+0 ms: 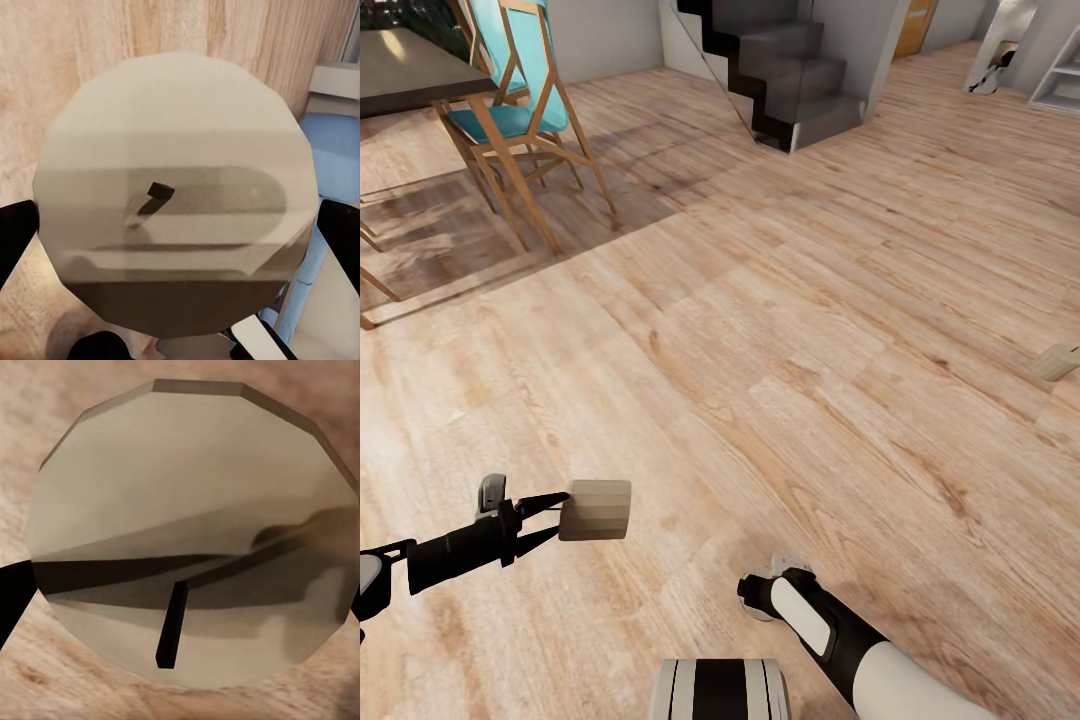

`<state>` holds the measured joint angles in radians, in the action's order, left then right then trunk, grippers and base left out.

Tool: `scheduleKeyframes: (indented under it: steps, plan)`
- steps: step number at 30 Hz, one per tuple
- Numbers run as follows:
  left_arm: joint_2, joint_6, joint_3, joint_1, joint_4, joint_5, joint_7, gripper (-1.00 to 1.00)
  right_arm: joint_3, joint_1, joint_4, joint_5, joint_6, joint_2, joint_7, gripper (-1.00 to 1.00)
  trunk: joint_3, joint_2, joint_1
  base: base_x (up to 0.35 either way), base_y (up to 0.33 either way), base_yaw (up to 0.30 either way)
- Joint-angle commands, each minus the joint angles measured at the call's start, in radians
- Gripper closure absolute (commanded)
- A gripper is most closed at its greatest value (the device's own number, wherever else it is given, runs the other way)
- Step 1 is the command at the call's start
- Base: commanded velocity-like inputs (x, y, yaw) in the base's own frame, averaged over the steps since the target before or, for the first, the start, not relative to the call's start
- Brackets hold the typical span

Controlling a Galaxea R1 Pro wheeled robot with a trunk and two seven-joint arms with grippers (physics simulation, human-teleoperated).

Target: Place each of the two pumpkins and all three candles from the living room inside a cabinet in the living room (use any cabinet), then make sure every cabinet is closed, and position the cauldron so it is next to a table in the living room.

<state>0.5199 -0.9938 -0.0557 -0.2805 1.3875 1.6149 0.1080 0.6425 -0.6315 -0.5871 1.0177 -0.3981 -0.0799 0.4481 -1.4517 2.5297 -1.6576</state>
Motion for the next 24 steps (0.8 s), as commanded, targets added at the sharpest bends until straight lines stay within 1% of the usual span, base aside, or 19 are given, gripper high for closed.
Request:
scheduleKeyframes:
  steps: [1,12,22,24]
  plan:
    - [0.000,-0.003,-0.001,0.000,0.000,-0.009,0.010,1.00,0.003,0.000,0.000,-0.013,-0.007,0.002,0.012,1.00,-0.001,0.000,0.000,0.000,0.000,0.000]
    - [0.000,-0.004,-0.001,0.000,0.001,-0.009,0.010,1.00,0.003,0.000,0.000,-0.012,-0.007,0.002,0.011,1.00,-0.001,0.000,0.000,0.000,0.000,0.000]
    - [0.000,-0.003,-0.001,0.000,0.001,-0.009,0.010,1.00,0.003,0.000,0.000,-0.013,-0.007,0.002,0.011,1.00,0.038,-0.002,0.005,0.000,0.000,0.000]
    - [0.000,-0.003,0.006,0.000,-0.001,-0.013,0.009,1.00,0.003,0.000,-0.001,-0.013,-0.007,0.002,0.011,1.00,0.046,-0.003,0.005,0.000,0.000,0.000]
